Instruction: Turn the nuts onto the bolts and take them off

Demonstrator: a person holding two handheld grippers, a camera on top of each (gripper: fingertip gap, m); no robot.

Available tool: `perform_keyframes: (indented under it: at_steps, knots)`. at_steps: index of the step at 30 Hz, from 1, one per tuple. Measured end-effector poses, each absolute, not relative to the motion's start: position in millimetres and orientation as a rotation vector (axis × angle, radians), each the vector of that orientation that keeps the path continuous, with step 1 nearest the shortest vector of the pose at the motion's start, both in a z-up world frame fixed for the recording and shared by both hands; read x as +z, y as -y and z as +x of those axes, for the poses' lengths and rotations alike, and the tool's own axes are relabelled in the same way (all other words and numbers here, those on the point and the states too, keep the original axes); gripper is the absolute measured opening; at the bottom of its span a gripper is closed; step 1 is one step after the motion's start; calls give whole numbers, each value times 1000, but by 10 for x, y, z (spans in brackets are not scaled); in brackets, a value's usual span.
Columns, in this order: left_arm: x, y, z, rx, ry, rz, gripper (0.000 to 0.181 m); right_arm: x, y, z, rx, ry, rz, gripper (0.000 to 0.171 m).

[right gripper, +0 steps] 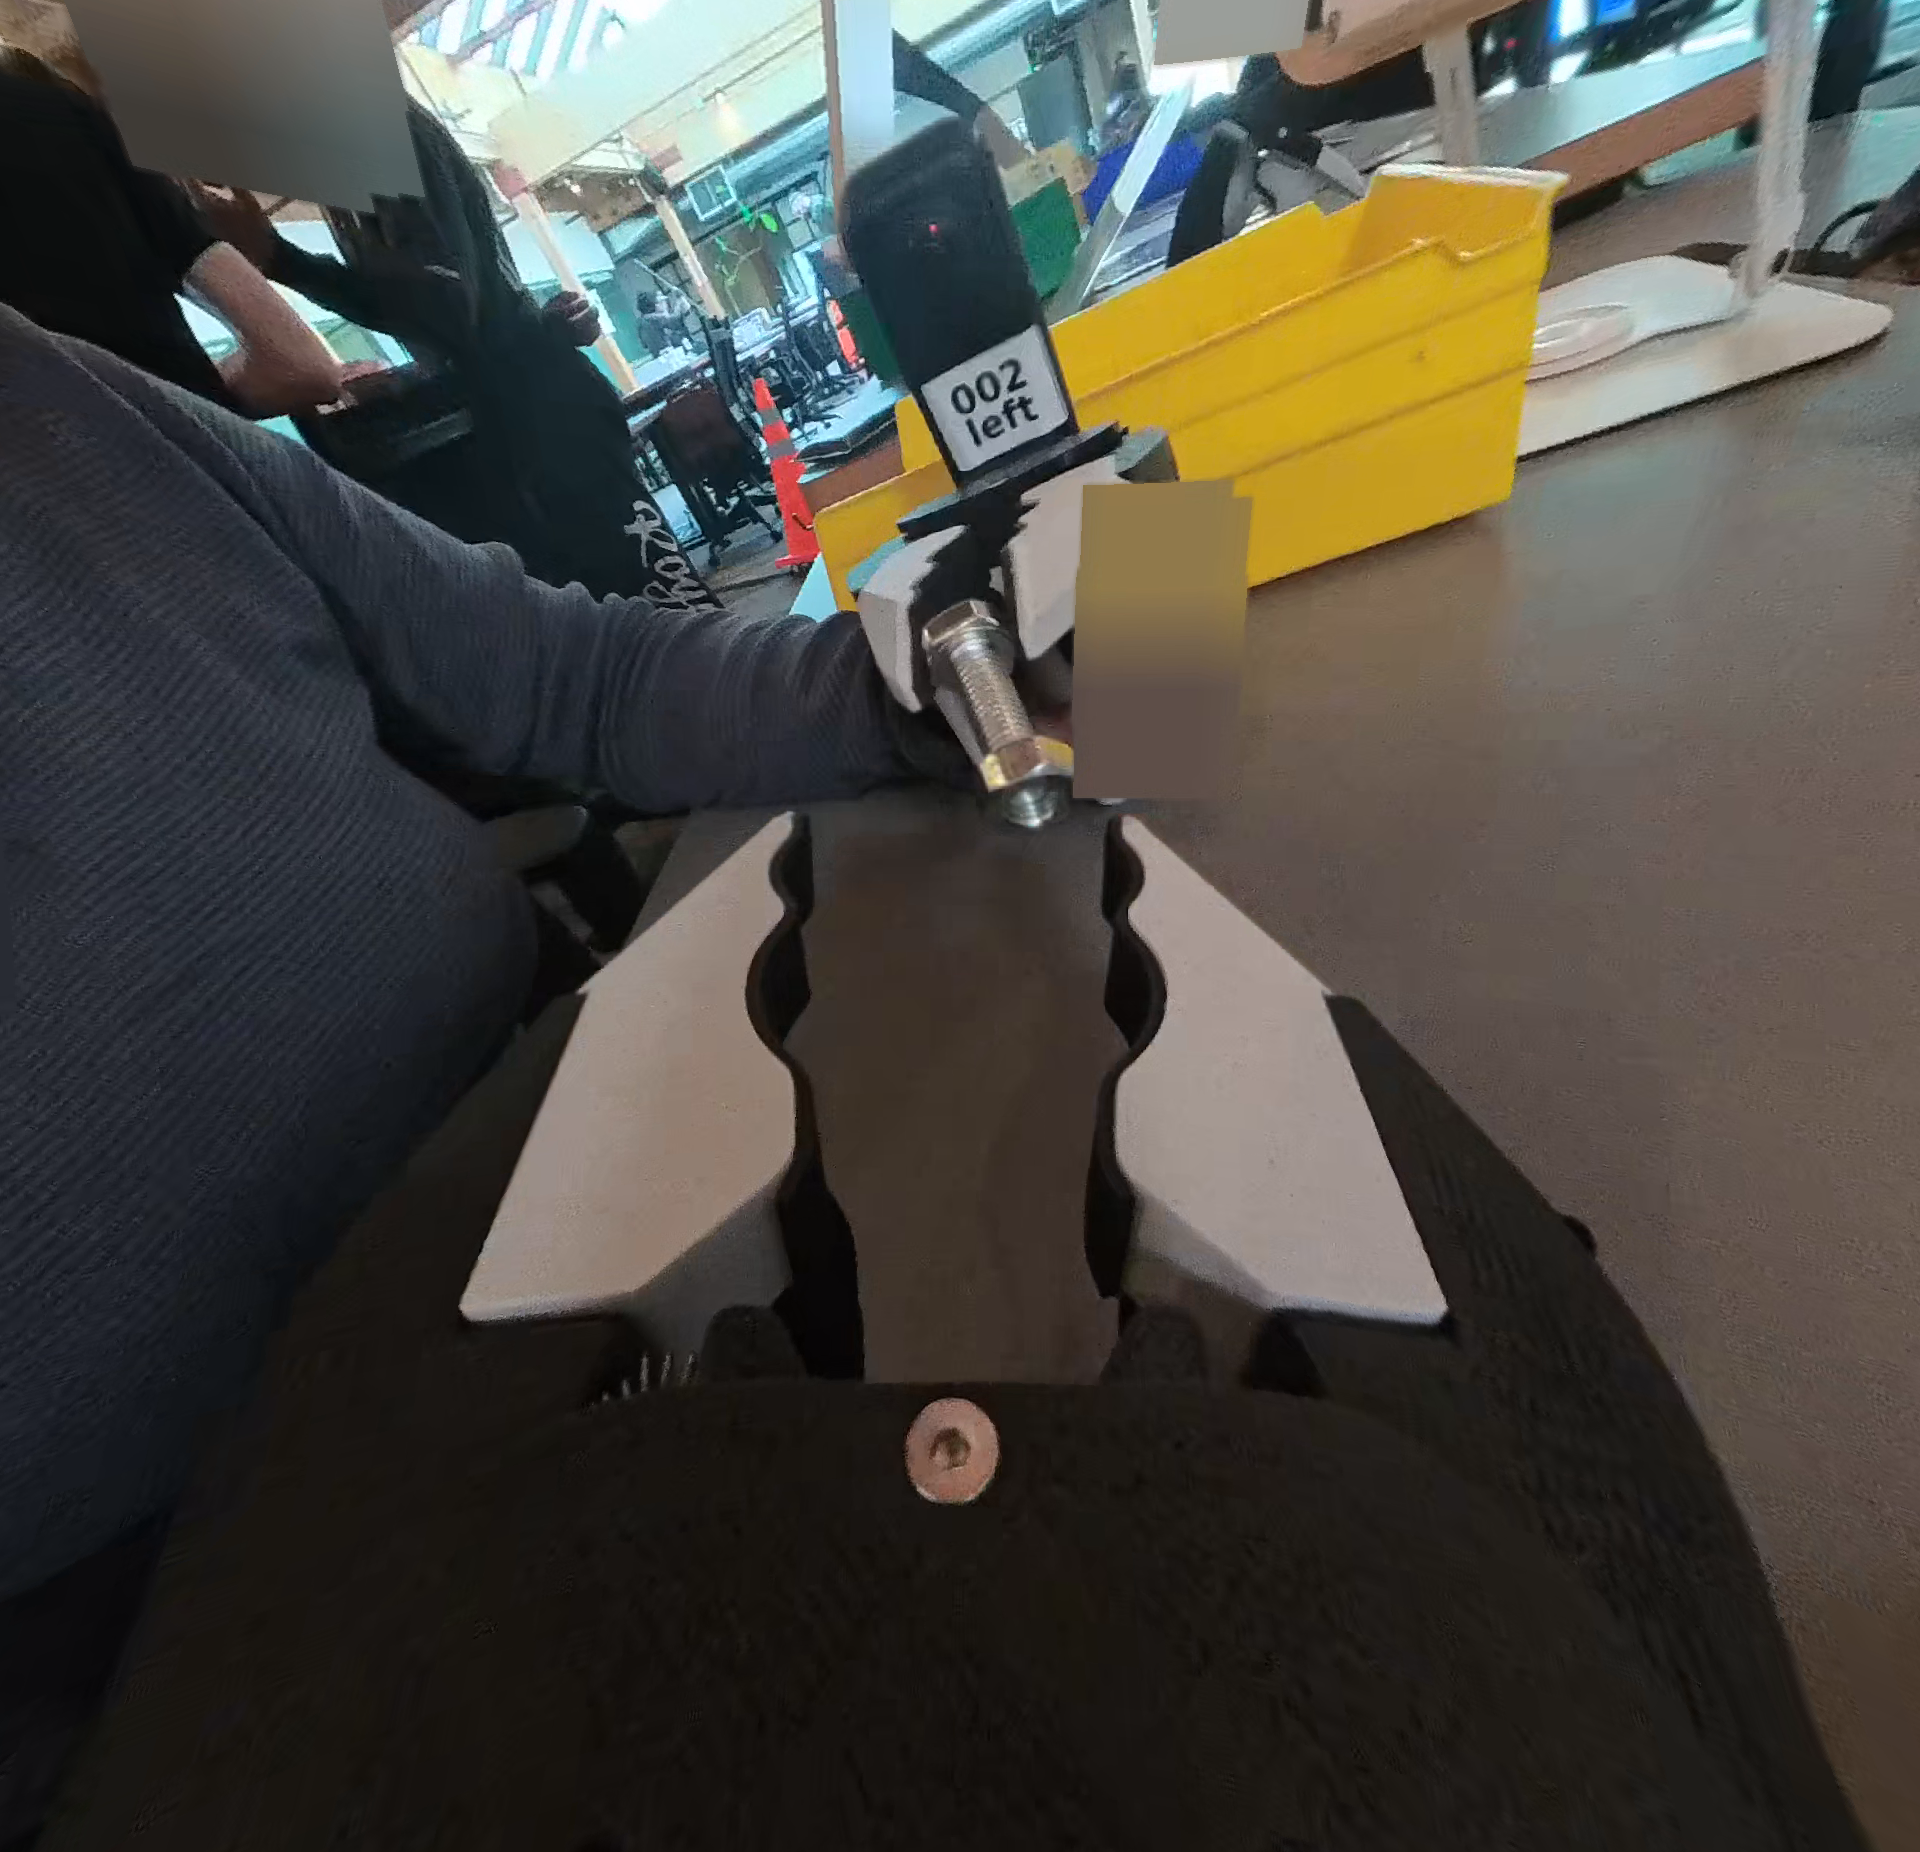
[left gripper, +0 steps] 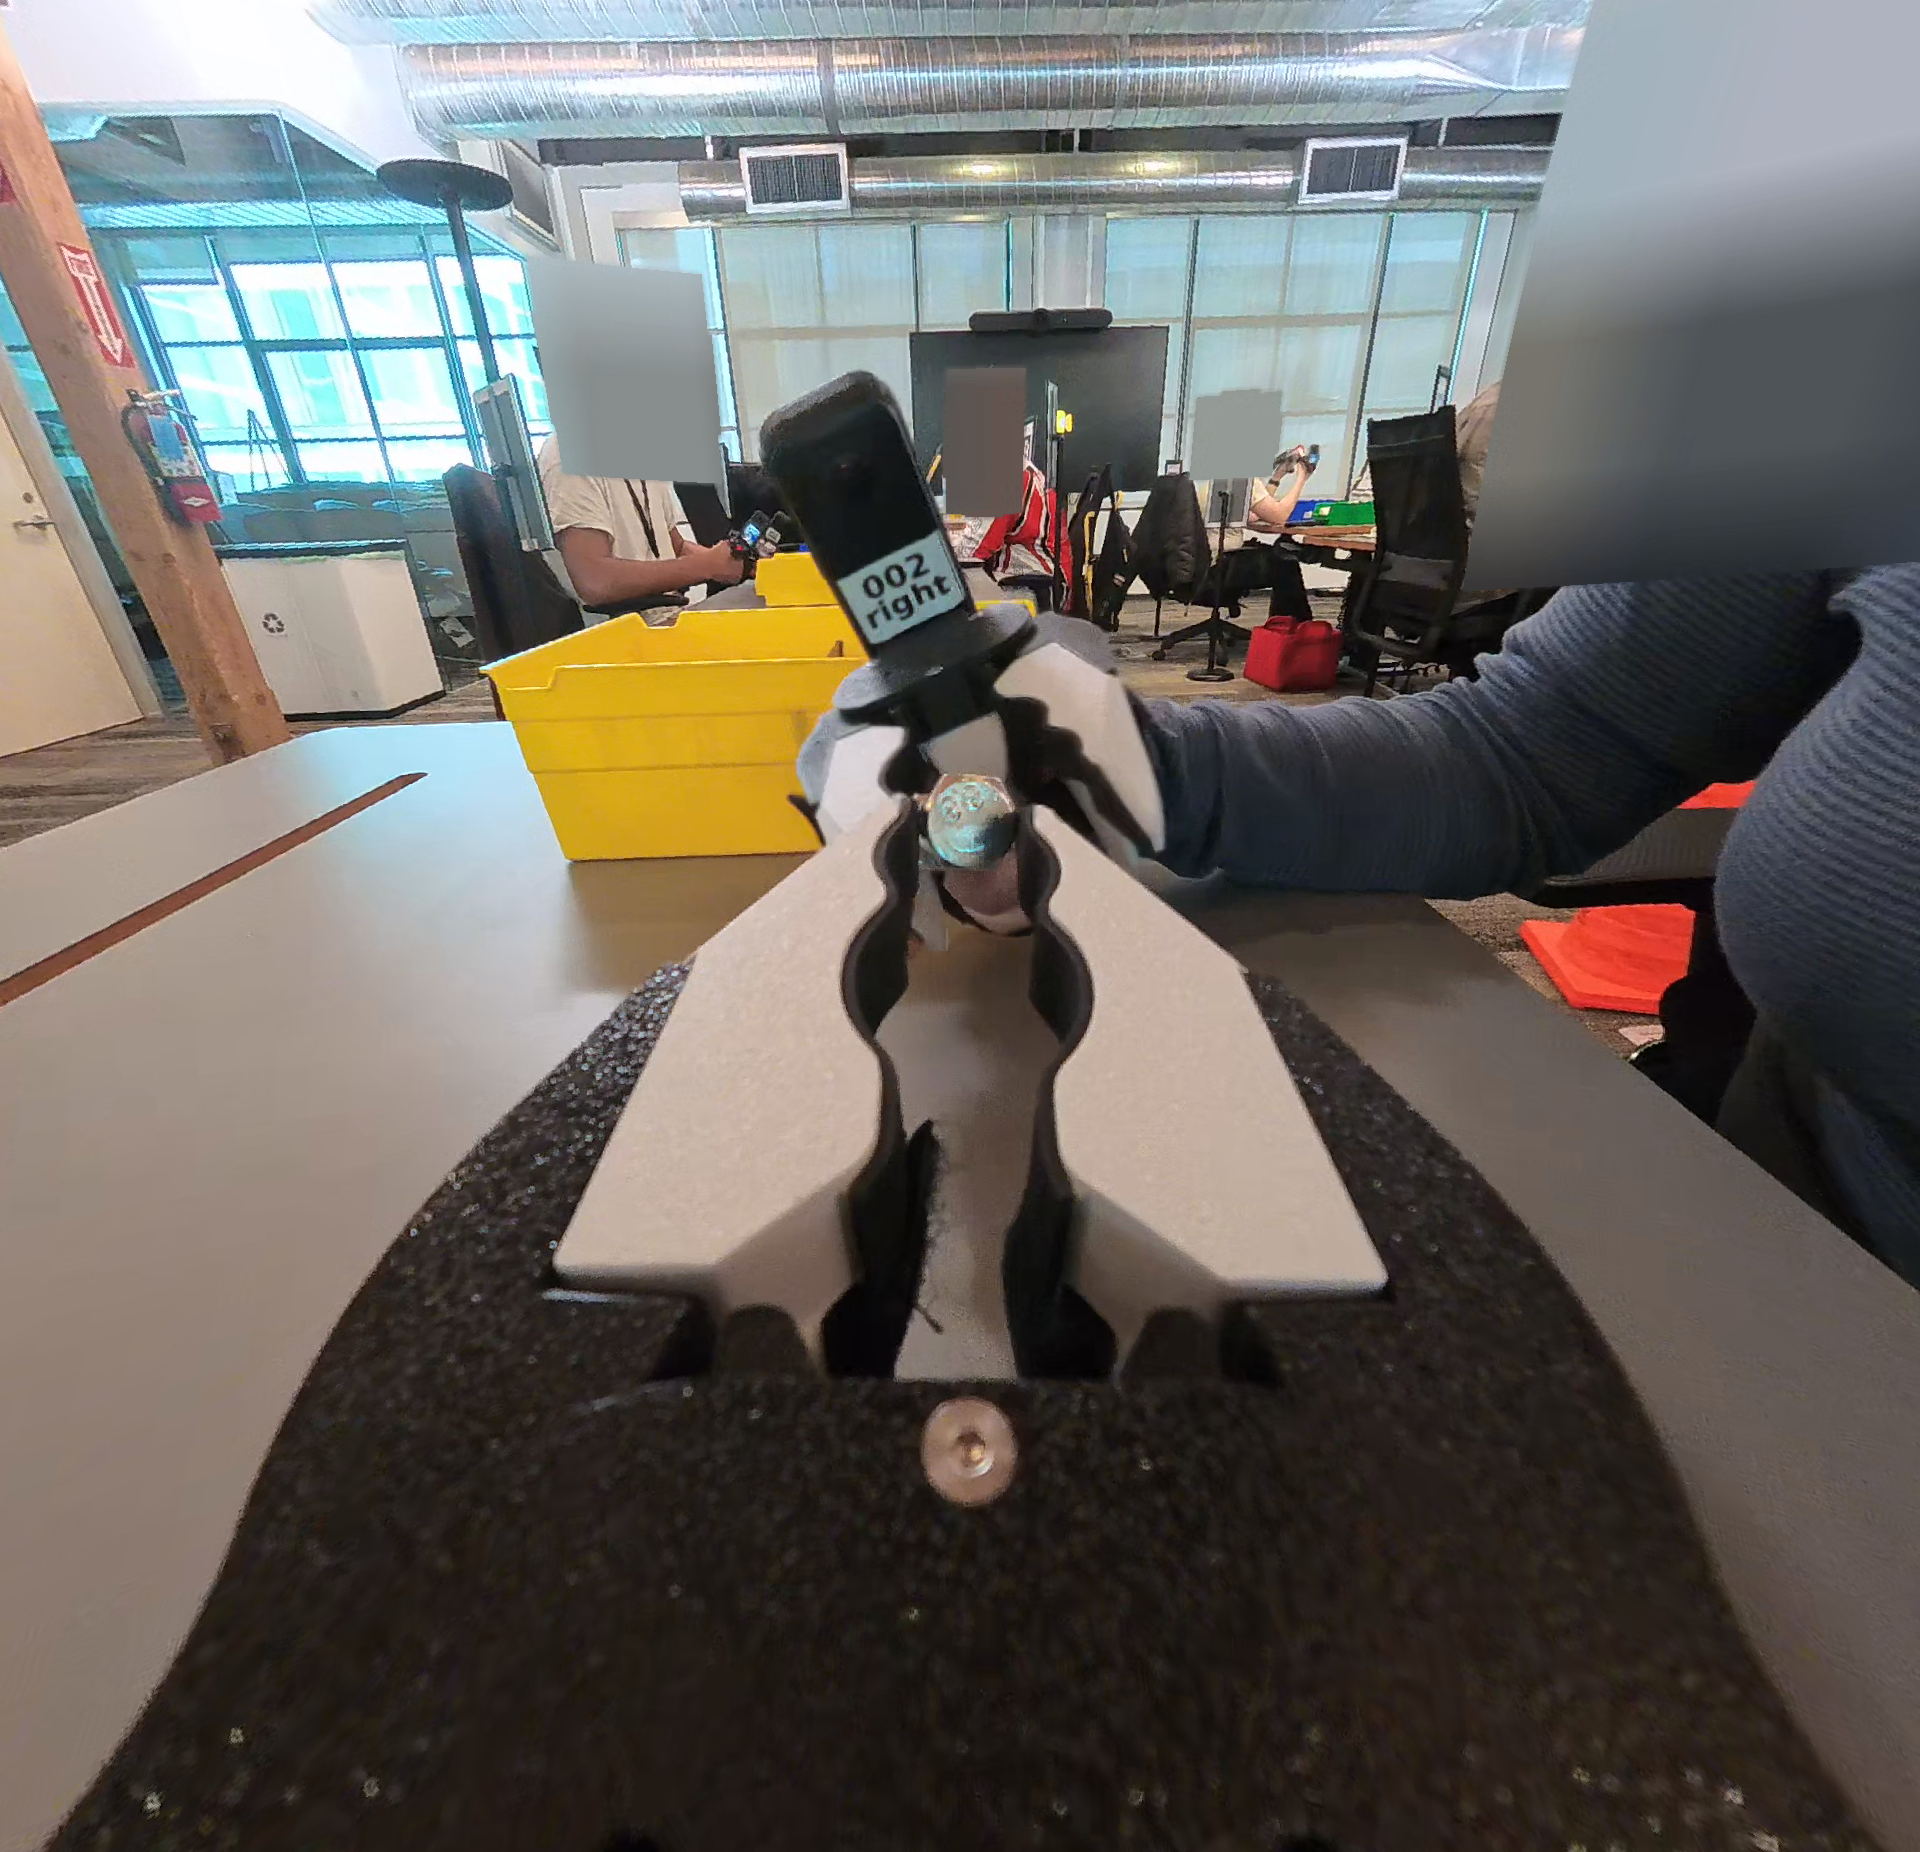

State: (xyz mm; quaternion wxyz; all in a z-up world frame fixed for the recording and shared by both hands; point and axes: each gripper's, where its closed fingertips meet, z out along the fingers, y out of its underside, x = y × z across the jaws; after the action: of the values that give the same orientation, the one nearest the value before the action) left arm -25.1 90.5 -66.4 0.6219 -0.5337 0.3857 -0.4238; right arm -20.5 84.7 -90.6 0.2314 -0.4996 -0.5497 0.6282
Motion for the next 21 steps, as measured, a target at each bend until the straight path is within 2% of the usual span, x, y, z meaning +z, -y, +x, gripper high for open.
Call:
perform_keyframes:
  at_steps: [5, 8, 14, 17, 20, 21]
  knots:
    - [-657, -890, -246, -983, -890, -1219, 16, -645, -828, -193, 1681, 1425, -1110, 55]
    - [-667, -899, -241, -978, -890, -1229, 16, -480, -871, -103, 1741, 1343, -1046, 47]
    - [-662, -890, -237, -990, -890, -1226, 16, -906, -917, -198, 1692, 1482, -1382, 51]
    - [-668, -874, -224, -995, -901, -1225, 16, -852, -830, -222, 1845, 1450, -1401, 42]
    - [-648, -850, -228, -1026, -895, -1215, 16, -777, -880, -224, 1925, 1369, -1394, 19]
    - [-657, -865, -225, -1014, -892, -1225, 16, -769, -903, -224, 1908, 1359, -1383, 18]
